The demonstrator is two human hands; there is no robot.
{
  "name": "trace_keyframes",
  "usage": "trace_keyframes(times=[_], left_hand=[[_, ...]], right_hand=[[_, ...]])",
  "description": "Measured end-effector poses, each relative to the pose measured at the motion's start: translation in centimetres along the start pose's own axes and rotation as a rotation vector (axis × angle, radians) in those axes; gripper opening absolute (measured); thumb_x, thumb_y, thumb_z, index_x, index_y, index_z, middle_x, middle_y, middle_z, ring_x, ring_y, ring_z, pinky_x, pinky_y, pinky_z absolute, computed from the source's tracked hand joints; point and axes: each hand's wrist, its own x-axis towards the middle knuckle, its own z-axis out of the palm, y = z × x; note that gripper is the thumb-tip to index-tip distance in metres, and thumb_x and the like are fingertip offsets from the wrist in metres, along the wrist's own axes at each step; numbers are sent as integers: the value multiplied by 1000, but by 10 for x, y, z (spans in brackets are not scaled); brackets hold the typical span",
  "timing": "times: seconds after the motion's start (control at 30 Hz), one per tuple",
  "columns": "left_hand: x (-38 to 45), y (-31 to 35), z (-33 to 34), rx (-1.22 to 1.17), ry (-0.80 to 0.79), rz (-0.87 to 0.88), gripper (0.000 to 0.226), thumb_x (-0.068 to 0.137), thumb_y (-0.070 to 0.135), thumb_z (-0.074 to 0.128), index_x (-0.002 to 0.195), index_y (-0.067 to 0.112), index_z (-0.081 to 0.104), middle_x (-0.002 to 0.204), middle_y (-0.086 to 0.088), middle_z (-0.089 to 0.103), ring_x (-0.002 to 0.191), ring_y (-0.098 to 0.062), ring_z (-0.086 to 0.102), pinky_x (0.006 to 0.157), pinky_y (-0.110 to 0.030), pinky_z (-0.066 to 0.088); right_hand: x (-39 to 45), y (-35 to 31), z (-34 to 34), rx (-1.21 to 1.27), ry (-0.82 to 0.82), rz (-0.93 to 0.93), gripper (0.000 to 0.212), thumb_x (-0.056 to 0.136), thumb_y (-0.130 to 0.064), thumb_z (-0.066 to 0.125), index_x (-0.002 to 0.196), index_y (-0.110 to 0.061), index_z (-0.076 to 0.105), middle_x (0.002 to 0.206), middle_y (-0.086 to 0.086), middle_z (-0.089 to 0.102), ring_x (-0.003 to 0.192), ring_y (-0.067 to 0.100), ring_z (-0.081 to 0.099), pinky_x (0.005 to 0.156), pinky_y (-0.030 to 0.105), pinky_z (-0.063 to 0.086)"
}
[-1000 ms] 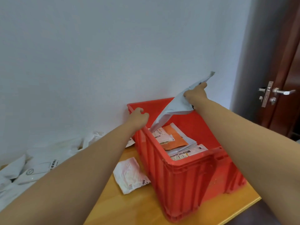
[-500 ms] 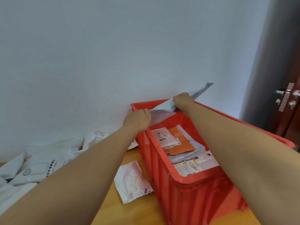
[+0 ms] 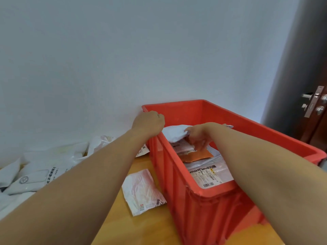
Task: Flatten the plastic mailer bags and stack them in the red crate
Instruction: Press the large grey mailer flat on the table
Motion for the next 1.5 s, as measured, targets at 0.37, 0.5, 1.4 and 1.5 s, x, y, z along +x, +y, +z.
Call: trace_keyframes(times=[0.37,0.5,1.4,1.5], left_hand=[[5,-5,5,96,11,12,31,98,28,35,90,8,57,90,-9,61,83,-28,55,68,-33,37],[5,-6,6,101,9,13,32,97,30,36,97,9,60,93,-9,64,85,-28,56,70,-33,37],[-85,-111,-26,-279,51,-130,57,100,29,48,153,18,28,165,-2,11,149,-15,18,116,-32,20],[-101,-150,-45,-261,94,-273,54,100,28,49,150,14,33,163,-4,14,146,-20,28,114,-33,26]], right_hand=[[4,-8,21,-295,-186,288,42,106,-19,34,138,5,44,120,16,69,80,24,63,62,25,54],[0,-11,20,-390,-172,219,62,94,0,37,155,-8,28,118,12,71,68,19,66,56,23,56],[-44,-58,-47,-407,749,-339,36,98,-28,45,133,-20,50,116,13,65,104,33,58,85,41,47],[-73,-101,-52,-517,664,-426,38,99,-30,48,136,-21,49,114,5,66,105,26,56,89,39,46]])
